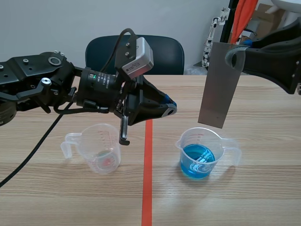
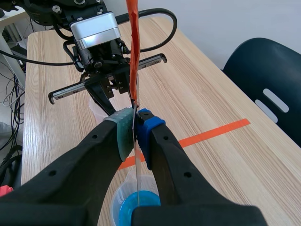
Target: Do the redox reaction experiment. move the plate over the left beaker
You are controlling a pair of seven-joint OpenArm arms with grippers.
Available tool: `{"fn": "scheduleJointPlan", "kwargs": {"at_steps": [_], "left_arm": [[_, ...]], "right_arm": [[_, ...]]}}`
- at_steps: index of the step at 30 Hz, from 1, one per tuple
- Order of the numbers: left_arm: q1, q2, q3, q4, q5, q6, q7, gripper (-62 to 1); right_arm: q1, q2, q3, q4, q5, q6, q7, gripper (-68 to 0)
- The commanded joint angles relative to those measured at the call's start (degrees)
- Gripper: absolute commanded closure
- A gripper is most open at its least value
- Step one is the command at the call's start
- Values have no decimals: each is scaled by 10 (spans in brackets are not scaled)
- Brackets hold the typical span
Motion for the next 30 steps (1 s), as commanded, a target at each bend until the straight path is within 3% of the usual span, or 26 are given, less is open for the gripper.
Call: {"fn": "scheduleJointPlan", "kwargs": {"at_steps": [1,7,14,23,27,30], "left_arm": [[-2,-4,-4,9,-7,-1,-10,-27],[9,-38,-6,9,-7,-1,-51,-27],[36,-162,-26,9,-7,-1,-144,-27],[177,-347,-139,8,-7,-1,-282,-27],[270,-388,-196,-27,-6,-1,-347,-27],[342,-387,-243,-78,-6,-1,-394,-27]], "right_arm": [[8,5,10,4,9,0,9,-6],[8,5,10,4,9,0,9,-6],[8,5,10,4,9,0,9,-6],[9,5,10,4,9,0,11,-6],[9,5,10,4,9,0,11,-6],[9,4,10,4,9,0,11,-6]]}}
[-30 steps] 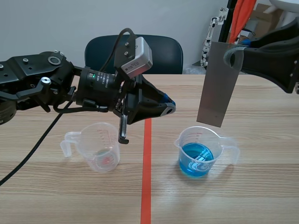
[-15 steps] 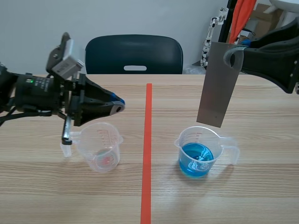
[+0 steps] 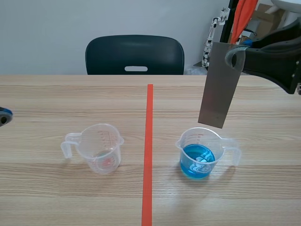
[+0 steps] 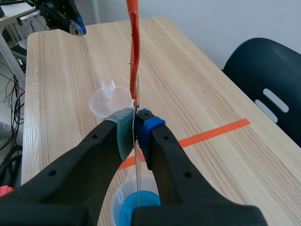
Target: Do the redox reaction experiment. move the plate over the left beaker
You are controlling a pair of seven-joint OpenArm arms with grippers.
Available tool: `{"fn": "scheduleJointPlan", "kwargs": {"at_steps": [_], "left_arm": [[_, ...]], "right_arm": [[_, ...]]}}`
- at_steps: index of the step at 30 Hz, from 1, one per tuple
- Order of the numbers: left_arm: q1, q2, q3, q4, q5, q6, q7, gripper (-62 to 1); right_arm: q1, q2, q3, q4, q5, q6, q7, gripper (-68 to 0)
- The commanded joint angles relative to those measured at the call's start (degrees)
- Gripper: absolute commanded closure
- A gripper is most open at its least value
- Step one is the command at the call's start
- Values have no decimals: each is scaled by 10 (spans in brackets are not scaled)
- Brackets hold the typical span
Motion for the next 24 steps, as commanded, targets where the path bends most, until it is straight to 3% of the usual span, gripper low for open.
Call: {"fn": "scheduleJointPlan", "kwargs": {"at_steps": [1,6,12,14,19,24], "left_arm": [[31,13,-21,-29,-7,-1,-34,-27],[141,41,-95,-104,-5,-1,-130,-27],[243,118,-203,-163,3,-1,-217,-31],[269,149,-242,-168,36,-1,-258,-32],[310,234,-330,-168,157,47,-320,-32],[324,323,-388,-161,194,65,-352,-32]], "right_arm": [[9,4,10,4,9,0,11,-6],[9,0,10,4,9,0,11,-6],[11,-4,10,4,9,0,14,-6],[16,-10,10,4,8,0,11,-6],[38,-33,10,4,8,0,3,-6],[49,-67,10,4,-21,-2,-12,-6]]}}
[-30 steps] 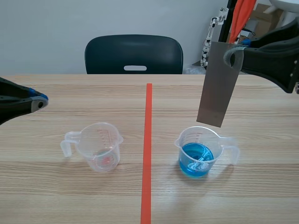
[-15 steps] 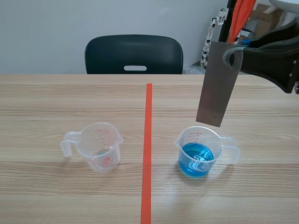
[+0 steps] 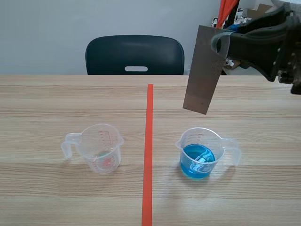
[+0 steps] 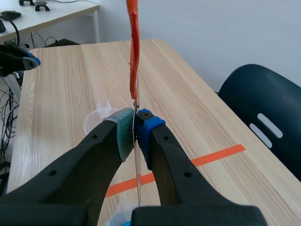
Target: Do the redox reaction experiment. move the plate over the left beaker
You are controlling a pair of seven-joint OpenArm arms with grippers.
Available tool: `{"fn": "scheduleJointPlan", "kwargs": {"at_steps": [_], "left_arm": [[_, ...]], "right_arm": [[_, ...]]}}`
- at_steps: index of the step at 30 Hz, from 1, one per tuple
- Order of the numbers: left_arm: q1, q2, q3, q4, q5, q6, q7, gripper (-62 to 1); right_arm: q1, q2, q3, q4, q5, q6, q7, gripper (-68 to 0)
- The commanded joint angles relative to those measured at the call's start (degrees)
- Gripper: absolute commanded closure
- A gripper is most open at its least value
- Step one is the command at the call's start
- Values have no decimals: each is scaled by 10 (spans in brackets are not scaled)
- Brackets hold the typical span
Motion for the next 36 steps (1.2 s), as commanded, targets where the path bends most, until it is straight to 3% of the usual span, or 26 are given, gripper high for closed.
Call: {"fn": "scheduleJointPlan", "kwargs": {"at_steps": [1,5,11,17,26,36], "left_arm": [[-3,19,-10,13,11,8,-17,-32],[-3,73,-26,23,61,55,-17,-32],[-3,130,-30,23,96,103,-33,-32],[-3,187,-40,28,163,176,-33,-32],[12,243,-53,29,164,187,-48,-32],[16,261,-65,29,158,187,-47,-32]], "right_arm": [[15,-10,10,4,3,2,-7,-6],[19,-37,10,4,-1,0,-42,-6],[20,-60,10,4,-1,-2,-46,-6],[37,-86,10,4,-1,-2,-81,-6],[63,-129,10,4,-14,-2,-132,-6],[105,-191,10,4,-24,-2,-169,-6]]}}
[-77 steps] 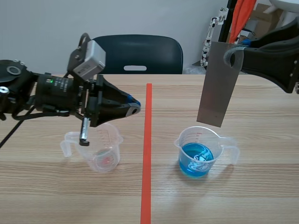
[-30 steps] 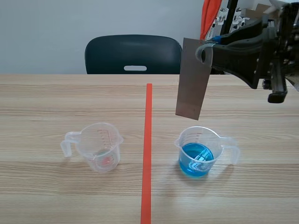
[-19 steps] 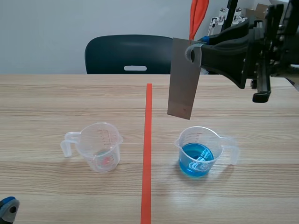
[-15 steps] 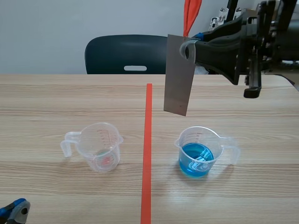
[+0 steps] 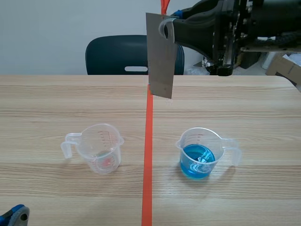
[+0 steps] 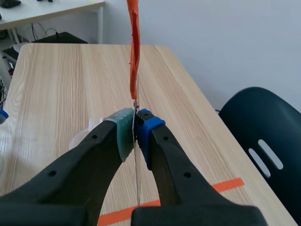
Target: Do the redox reaction experiment. move the plate over the left beaker
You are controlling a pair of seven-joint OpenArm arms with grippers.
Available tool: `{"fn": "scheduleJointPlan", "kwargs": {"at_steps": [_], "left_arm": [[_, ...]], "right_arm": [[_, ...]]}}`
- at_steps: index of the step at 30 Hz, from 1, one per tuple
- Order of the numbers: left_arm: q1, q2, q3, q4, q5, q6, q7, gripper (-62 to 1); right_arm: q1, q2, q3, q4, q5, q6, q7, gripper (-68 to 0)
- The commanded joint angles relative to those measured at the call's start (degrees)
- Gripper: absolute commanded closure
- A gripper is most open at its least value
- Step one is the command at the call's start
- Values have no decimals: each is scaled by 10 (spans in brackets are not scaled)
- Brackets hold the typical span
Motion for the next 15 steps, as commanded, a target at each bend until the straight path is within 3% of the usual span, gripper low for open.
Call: {"fn": "scheduleJointPlan", "kwargs": {"at_steps": [1,15], "left_arm": [[3,2,-8,9,-4,1,-12,-32],[29,3,-14,10,-3,12,-12,-32]], "right_arm": [[8,-10,10,4,1,-2,8,-6],[8,-75,9,4,-1,1,-59,-6]]}}
